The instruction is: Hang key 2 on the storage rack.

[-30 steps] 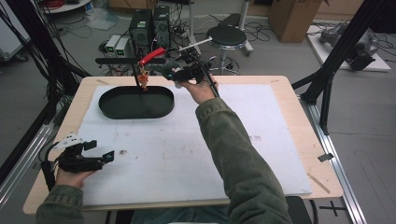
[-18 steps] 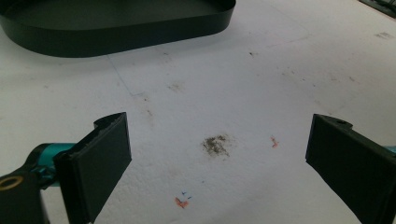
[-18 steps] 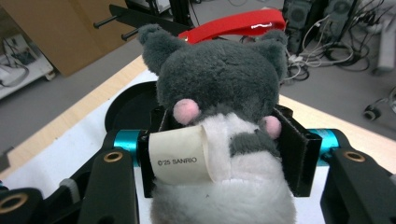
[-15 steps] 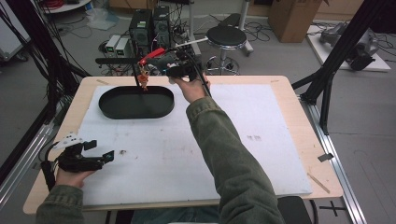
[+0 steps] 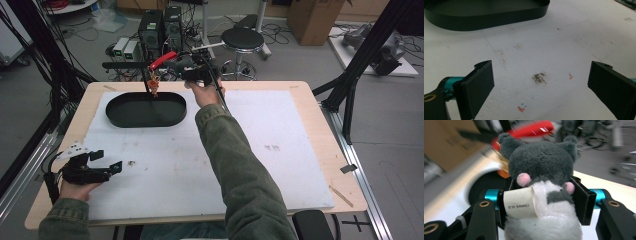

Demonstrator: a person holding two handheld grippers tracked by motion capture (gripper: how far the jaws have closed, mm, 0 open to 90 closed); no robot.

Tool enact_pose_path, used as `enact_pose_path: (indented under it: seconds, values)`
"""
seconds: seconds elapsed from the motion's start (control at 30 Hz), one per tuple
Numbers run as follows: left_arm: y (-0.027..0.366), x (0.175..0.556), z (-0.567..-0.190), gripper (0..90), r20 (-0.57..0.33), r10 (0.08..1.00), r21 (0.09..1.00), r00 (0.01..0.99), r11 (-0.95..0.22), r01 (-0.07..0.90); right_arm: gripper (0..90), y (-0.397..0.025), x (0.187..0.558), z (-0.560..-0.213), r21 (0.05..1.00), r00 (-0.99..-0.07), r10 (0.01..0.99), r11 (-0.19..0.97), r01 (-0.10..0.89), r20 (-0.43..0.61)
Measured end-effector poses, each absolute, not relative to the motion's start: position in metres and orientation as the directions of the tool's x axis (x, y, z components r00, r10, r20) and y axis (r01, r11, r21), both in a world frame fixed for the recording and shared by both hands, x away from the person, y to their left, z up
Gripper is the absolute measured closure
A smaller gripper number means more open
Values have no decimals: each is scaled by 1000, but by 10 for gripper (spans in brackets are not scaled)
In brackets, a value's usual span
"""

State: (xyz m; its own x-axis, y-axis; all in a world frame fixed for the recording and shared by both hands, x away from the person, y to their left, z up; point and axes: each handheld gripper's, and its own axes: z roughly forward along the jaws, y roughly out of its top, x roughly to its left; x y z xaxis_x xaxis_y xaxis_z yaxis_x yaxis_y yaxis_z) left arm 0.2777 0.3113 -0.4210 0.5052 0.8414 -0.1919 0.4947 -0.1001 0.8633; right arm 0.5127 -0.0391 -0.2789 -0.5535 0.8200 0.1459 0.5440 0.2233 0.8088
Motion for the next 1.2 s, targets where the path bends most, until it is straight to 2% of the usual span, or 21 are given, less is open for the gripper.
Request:
enact_pose_path:
  seconds: [0.07,0.17,0.2,0.27,0.3,0.33,0.43,0.57,0.67,0.87,1.2]
  values:
    - [311,278,-421,70,-192,841,864,506,-100,493,434,-44,514,-282,795,-555,825,268,544,101]
    - [311,277,-420,70,-201,838,867,507,-89,491,413,-45,515,-284,787,-576,812,291,544,98]
    - [311,277,-420,71,-203,835,867,511,-89,490,329,-44,515,-288,769,-615,785,349,536,72]
    - [311,276,-418,70,-214,833,871,511,-74,486,160,-44,514,-294,751,-639,764,371,546,87]
    - [311,276,-418,70,-214,833,871,511,-74,486,160,-44,514,-294,751,-639,764,371,546,87]
    - [311,277,-418,70,-216,832,871,511,-72,486,8,-45,512,-300,744,-628,770,353,566,112]
    - [311,276,-418,70,-210,835,870,509,-79,488,7,-50,508,-310,750,-675,720,354,559,163]
    - [311,277,-419,70,-210,836,869,506,-77,488,8,-52,501,-313,737,-706,700,420,529,107]
    - [310,278,-420,70,-203,837,866,508,-89,493,8,-58,495,-309,767,-731,672,405,498,120]
    - [310,277,-420,70,-205,839,866,504,-84,492,8,-76,489,-306,770,-729,674,399,498,122]
    - [310,277,-420,70,-201,841,863,503,-91,498,9,-106,476,-296,761,-735,678,466,452,21]
